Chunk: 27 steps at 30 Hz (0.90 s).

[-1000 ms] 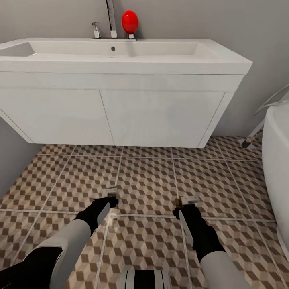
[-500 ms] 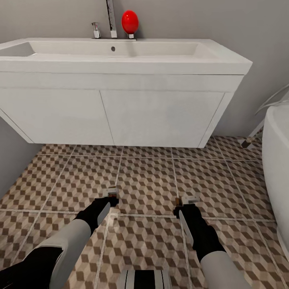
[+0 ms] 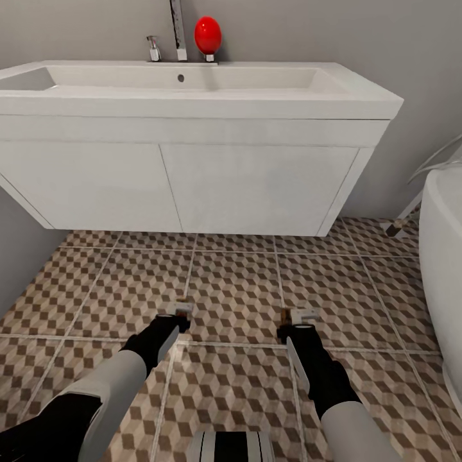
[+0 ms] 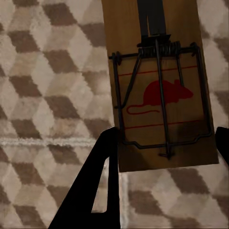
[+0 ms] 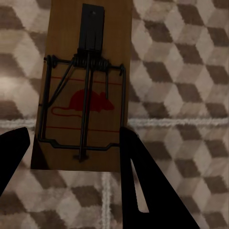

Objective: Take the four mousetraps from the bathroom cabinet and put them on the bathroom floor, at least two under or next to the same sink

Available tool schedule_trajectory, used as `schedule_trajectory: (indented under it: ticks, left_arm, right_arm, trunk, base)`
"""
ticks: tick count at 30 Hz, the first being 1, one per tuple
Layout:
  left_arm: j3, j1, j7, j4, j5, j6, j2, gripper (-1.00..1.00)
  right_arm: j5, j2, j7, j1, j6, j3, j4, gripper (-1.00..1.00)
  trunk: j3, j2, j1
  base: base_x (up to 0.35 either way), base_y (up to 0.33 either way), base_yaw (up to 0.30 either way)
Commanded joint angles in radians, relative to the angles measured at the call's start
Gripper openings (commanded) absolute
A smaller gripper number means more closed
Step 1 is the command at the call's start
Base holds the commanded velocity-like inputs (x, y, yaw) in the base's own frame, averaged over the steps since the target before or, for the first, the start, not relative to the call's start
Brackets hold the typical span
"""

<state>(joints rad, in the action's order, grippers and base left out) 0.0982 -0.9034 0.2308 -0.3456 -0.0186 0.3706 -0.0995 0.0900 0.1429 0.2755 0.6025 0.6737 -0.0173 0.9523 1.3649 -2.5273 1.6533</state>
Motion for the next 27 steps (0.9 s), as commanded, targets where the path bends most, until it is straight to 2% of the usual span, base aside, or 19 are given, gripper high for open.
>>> schedule_trajectory:
  ticks: [1, 5, 20, 27]
  left_arm:
    - [0.011, 0.000, 0.006, -0.003, -0.009, 0.014, 0.001, -1.00]
    - [0.022, 0.000, 0.001, -0.009, -0.019, 0.027, 0.003, -1.00]
    - [0.023, 0.000, -0.010, -0.091, -0.017, 0.043, 0.007, -1.00]
    - [0.023, 0.000, -0.010, -0.096, -0.015, 0.045, 0.004, -1.00]
  right_arm:
    - [0.009, 0.000, -0.001, 0.000, 0.005, -0.001, 0.001, -1.00]
    - [0.009, 0.000, -0.002, 0.000, -0.003, -0.001, 0.000, -1.00]
    - [0.010, 0.000, -0.004, 0.000, 0.002, -0.001, 0.000, -1.00]
    - [0.008, 0.001, -0.004, 0.000, 0.005, -0.001, 0.000, -1.00]
  trunk:
    - [0.001, 0.000, 0.000]
    - [0.001, 0.000, 0.000]
    - [0.001, 0.000, 0.000]
    - [0.028, -0.002, 0.003]
  base:
    - [0.000, 0.000, 0.000]
    - [0.000, 0.000, 0.000]
    - [0.000, 0.000, 0.000]
    - [0.000, 0.000, 0.000]
